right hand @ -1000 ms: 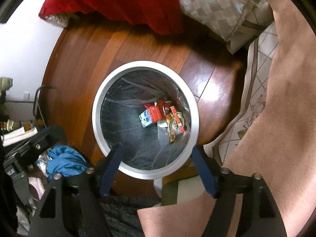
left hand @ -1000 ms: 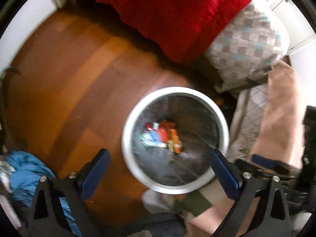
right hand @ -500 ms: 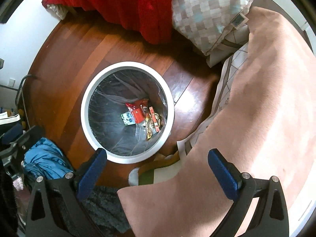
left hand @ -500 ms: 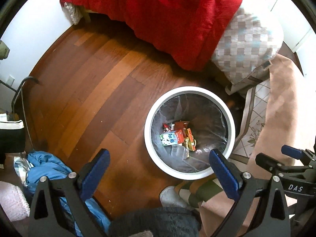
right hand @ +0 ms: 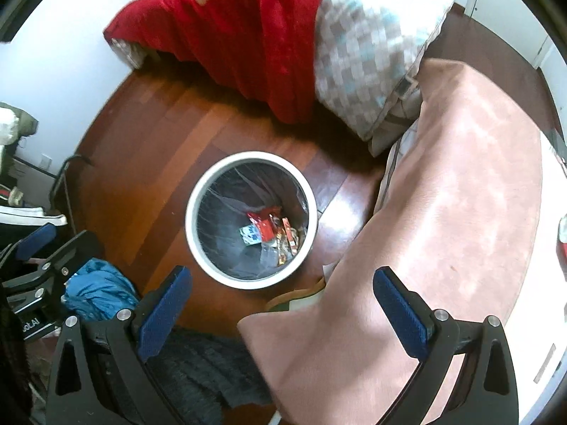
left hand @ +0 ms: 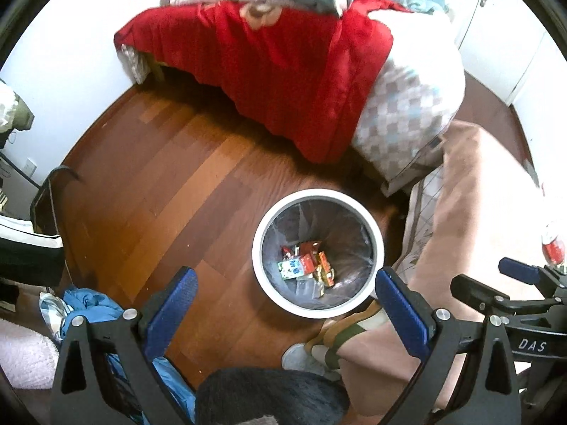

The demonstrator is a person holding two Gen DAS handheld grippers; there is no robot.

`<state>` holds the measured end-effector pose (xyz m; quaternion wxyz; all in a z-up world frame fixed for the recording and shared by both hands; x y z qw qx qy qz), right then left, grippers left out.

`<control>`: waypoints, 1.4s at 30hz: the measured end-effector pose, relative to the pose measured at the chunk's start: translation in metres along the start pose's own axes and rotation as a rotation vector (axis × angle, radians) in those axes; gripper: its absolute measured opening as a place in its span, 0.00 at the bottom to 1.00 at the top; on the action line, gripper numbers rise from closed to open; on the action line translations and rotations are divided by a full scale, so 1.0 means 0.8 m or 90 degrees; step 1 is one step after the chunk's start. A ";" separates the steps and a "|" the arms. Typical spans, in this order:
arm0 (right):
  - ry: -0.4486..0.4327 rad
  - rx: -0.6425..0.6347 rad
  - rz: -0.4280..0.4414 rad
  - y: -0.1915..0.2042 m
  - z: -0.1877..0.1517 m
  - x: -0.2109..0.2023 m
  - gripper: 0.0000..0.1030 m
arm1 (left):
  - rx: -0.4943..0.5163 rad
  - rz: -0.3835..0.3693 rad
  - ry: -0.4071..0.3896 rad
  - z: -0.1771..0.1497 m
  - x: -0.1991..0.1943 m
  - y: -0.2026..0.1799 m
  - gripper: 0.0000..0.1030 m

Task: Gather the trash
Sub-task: 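Move both tools back from the bin to the table, then grasp the Franzzi wrapper with the right tool while the left grasps the red can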

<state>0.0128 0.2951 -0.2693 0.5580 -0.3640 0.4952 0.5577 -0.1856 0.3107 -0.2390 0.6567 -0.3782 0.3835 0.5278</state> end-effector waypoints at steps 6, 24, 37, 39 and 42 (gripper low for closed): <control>-0.061 0.038 0.051 -0.009 -0.020 -0.074 1.00 | -0.013 -0.011 -0.049 -0.011 -0.063 -0.015 0.99; -0.068 0.368 -0.134 -0.455 -0.222 -0.213 1.00 | 0.147 -0.109 0.022 -0.122 0.006 -0.393 0.99; -0.075 0.757 -0.023 -0.711 -0.313 -0.109 0.64 | 0.426 -0.078 -0.093 -0.141 0.022 -0.591 0.99; -0.070 0.745 -0.032 -0.712 -0.318 -0.103 0.50 | 0.512 -0.107 -0.115 -0.142 0.008 -0.624 0.99; -0.068 0.712 -0.063 -0.715 -0.330 -0.110 0.37 | 0.674 -0.144 -0.119 -0.157 -0.002 -0.677 0.99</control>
Point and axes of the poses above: each gripper's, at about its wrist camera, not at the fingertips, and x roughly the way its jaws point, y to its left, z to its top, the point moved 2 cm from there along x, roughly the way its jaws point, and after that the axes turned 9 degrees about -x, right-handed, at the moved point
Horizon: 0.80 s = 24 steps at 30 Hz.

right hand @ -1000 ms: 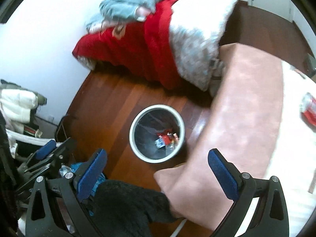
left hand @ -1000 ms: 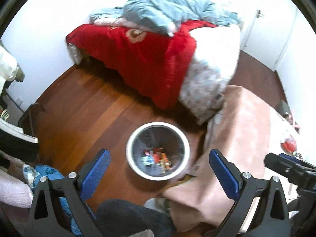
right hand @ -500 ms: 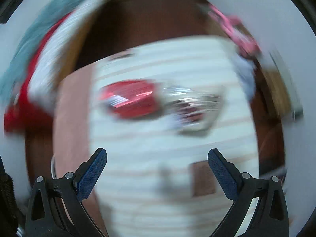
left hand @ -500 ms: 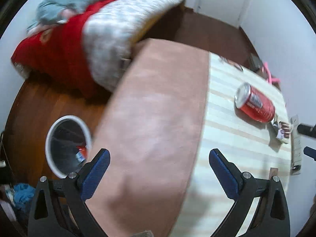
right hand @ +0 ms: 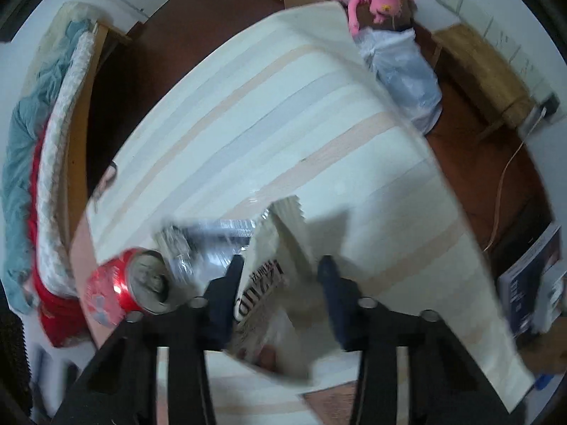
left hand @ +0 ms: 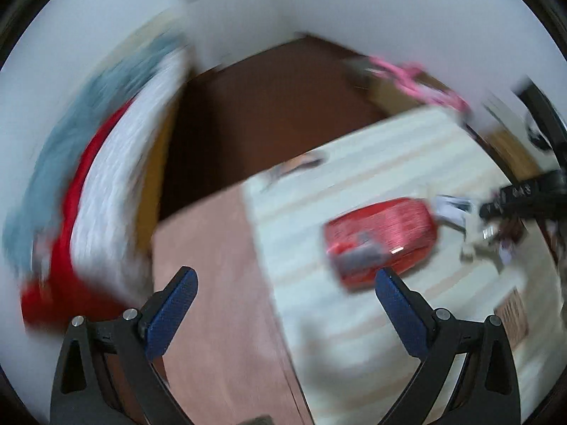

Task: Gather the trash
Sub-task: 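Grasp the Franzzi wrapper with the right tool while the left grasps the red can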

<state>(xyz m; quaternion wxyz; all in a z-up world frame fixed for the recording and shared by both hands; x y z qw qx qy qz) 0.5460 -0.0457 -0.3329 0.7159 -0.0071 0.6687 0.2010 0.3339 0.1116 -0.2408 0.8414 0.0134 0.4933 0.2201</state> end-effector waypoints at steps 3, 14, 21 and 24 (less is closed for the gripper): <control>-0.006 -0.029 -0.030 -0.016 0.004 -0.013 0.35 | 0.150 -0.068 0.033 0.018 0.016 -0.046 0.99; 0.035 -0.064 -0.038 -0.036 0.014 -0.014 0.36 | 0.356 -0.105 0.165 0.013 0.118 -0.119 0.98; 0.021 -0.090 -0.051 -0.028 0.009 -0.014 0.36 | 0.277 -0.121 0.160 0.024 0.123 -0.107 0.86; 0.011 -0.097 -0.049 -0.025 0.005 -0.016 0.34 | 0.222 -0.125 0.149 0.027 0.113 -0.091 0.68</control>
Point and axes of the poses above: each gripper's, at about its wrist camera, not at the fingertips, and x roughly the way its jaws point, y to its left, z to its top, the point moved 2 cm from there along x, roughly the way its jaws point, and after that the axes turned 9 degrees about -x, right-handed, at the moved point
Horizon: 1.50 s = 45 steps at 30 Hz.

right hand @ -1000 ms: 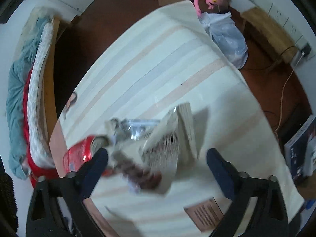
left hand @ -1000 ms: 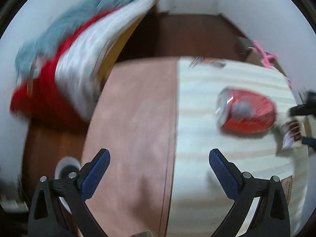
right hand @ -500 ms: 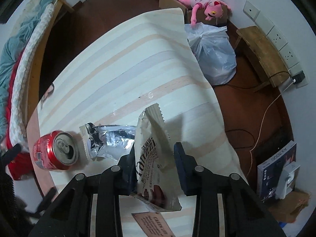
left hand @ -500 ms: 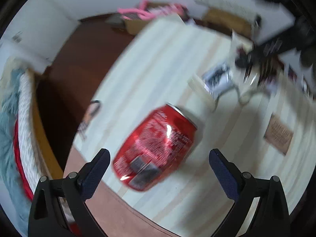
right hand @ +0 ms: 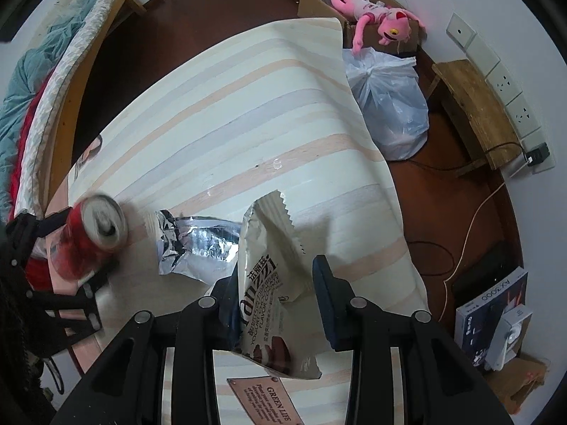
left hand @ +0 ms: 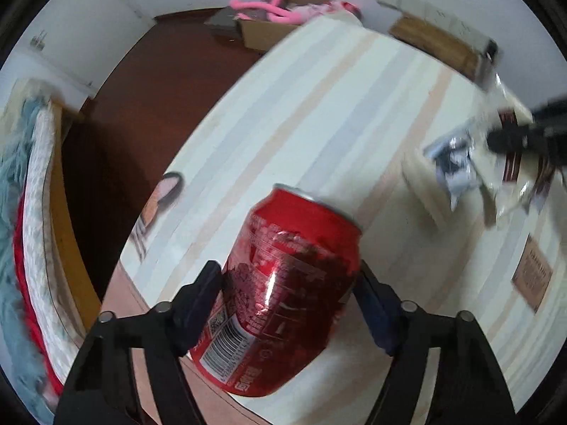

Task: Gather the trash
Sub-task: 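Grasp the Franzzi wrapper with the right tool while the left grasps the red can, then carry the Franzzi wrapper and red can to the bin and release both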

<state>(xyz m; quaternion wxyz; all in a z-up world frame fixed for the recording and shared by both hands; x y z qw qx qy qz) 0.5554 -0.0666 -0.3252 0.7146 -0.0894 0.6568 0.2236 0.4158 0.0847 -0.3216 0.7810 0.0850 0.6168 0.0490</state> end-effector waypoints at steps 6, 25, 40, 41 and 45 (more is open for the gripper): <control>-0.032 -0.013 0.012 0.015 -0.016 -0.016 0.24 | -0.140 0.005 -0.045 -0.034 -0.035 0.022 0.60; -0.153 -0.191 0.074 0.217 -0.132 -0.167 0.20 | -0.590 0.063 -0.298 -0.274 -0.280 0.151 0.58; -0.101 -0.398 0.192 0.537 -0.295 -0.150 0.20 | -0.740 0.149 -0.304 -0.536 -0.358 0.248 0.58; -0.093 -0.409 0.192 0.555 -0.305 -0.142 0.20 | -0.748 0.149 -0.300 -0.547 -0.355 0.253 0.58; -0.057 -0.444 0.179 0.613 -0.327 -0.100 0.20 | -0.798 0.129 -0.267 -0.600 -0.322 0.286 0.58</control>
Point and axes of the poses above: each gripper's, at about its wrist camera, not at the fingertips, and x roughly the way its jaws point, y to its left, z to its top, the point moved 2 cm from there along x, roughly the way its jaws point, and after that the axes turned 9 degrees about -x, right-handed, at the moved point
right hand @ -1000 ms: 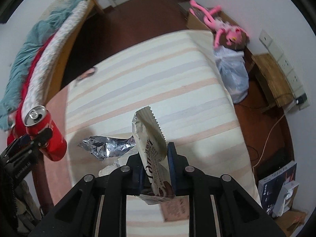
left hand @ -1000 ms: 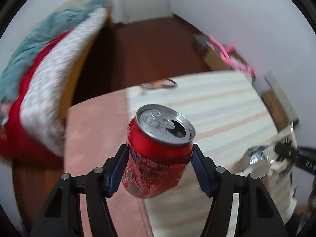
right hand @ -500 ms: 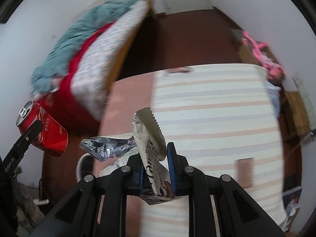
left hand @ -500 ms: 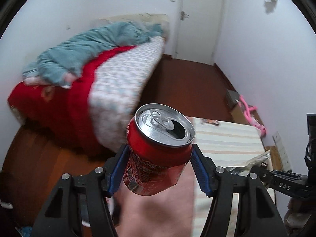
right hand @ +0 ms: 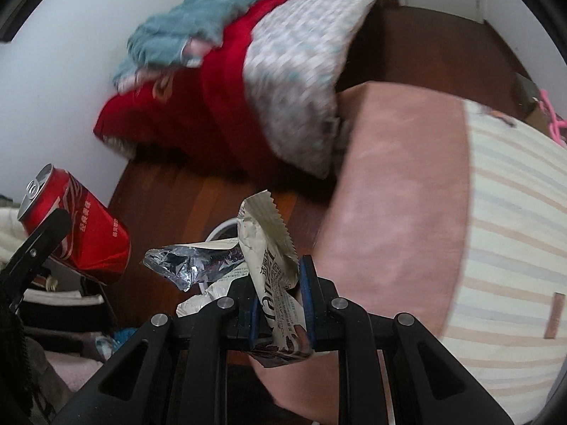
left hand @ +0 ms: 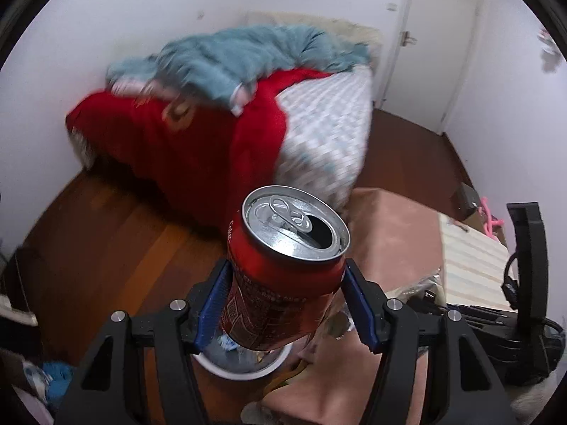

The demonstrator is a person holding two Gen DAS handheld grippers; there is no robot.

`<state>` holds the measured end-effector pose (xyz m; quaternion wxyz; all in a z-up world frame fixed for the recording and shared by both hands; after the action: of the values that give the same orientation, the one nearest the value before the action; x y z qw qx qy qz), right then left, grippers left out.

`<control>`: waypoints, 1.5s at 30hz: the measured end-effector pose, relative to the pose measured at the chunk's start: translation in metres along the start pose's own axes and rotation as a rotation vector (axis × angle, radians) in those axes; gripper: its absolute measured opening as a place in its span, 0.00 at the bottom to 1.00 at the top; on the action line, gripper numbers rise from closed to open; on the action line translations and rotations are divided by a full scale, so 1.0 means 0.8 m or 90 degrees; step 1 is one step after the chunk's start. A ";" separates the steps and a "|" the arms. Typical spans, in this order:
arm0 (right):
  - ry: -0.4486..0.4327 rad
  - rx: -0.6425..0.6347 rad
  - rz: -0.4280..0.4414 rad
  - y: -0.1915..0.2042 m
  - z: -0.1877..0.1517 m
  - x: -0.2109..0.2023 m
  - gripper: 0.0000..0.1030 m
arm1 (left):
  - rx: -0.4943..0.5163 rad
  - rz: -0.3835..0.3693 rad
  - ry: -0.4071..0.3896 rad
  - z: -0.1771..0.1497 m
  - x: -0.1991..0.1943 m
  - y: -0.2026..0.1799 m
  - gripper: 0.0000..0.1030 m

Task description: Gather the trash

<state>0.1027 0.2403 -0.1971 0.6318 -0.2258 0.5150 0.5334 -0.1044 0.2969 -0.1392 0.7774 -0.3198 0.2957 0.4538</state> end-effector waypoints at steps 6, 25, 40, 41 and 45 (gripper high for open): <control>0.077 -0.035 -0.021 0.042 0.017 0.107 0.20 | -0.101 -0.005 0.125 -0.009 0.089 0.092 0.58; 0.285 -0.086 -0.001 0.090 -0.013 0.349 0.60 | -0.248 0.033 0.323 -0.064 0.250 0.224 0.97; 0.225 -0.157 -0.037 0.102 -0.014 0.234 1.00 | -0.172 0.136 0.218 -0.089 0.130 0.199 0.97; 0.219 -0.157 -0.035 0.102 -0.017 0.223 1.00 | -0.166 0.135 0.216 -0.091 0.122 0.194 0.97; 0.193 -0.156 -0.022 0.104 -0.028 0.174 1.00 | -0.152 0.117 0.205 -0.091 0.082 0.173 0.97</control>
<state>0.0044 0.3106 -0.3072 0.5241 -0.3876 0.5315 0.5409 -0.2133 0.3281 -0.2657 0.6323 -0.4499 0.3877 0.4975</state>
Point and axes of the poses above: each gripper's, at about its wrist camera, not at the fingertips, and x roughly the way its jaws point, y to its left, z to its top, the point moved 2 cm from there along x, roughly the way its jaws point, and after that the axes turned 9 degrees about -x, right-handed, at the moved point
